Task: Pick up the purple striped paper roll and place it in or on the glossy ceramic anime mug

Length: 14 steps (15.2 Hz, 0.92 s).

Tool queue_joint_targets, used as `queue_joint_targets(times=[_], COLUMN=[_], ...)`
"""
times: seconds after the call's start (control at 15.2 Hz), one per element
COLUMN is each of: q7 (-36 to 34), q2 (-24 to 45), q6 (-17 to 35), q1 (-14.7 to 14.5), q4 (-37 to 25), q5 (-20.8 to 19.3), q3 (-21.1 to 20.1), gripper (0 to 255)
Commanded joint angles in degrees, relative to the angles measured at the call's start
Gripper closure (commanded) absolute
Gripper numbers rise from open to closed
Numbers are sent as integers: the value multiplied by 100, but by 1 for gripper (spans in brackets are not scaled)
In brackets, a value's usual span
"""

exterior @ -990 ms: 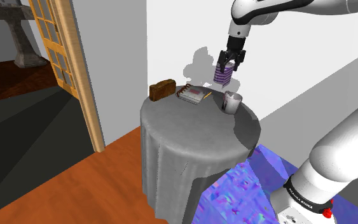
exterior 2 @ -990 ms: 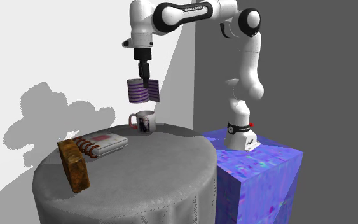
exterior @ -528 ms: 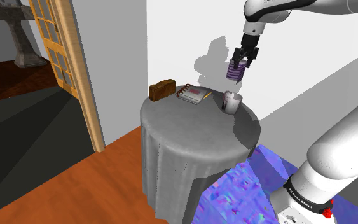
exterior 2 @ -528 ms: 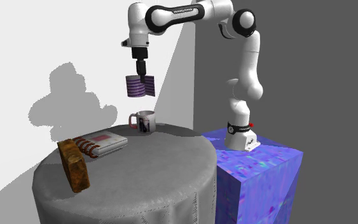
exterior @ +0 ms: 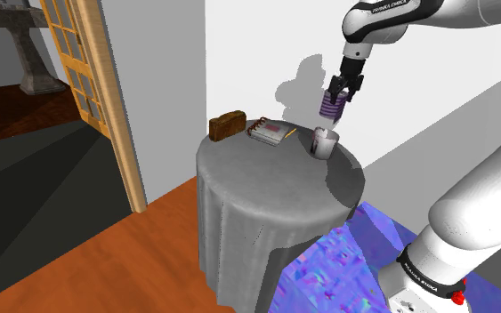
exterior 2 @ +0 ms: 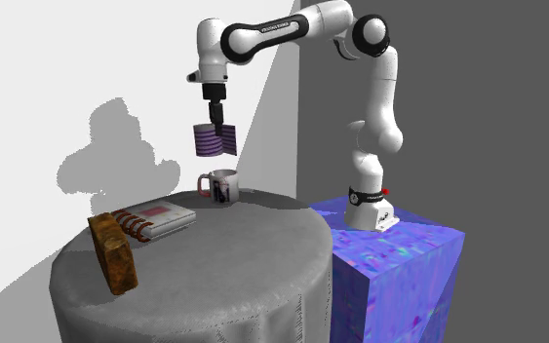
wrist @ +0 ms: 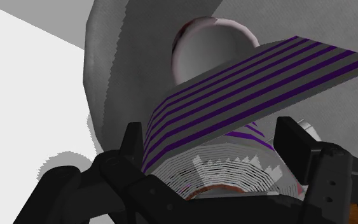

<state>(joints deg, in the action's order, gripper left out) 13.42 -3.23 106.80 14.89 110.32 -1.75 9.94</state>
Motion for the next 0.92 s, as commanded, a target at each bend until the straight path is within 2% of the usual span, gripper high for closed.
queue_joint_targets(times=[0.0, 0.59, 0.86], q7=[3, 9, 9], q2=[27, 171, 184], q6=[147, 826, 870], q1=[2, 8, 9], q4=[112, 649, 680], q5=[4, 23, 25], q3=[3, 12, 13], gripper=[255, 255, 255])
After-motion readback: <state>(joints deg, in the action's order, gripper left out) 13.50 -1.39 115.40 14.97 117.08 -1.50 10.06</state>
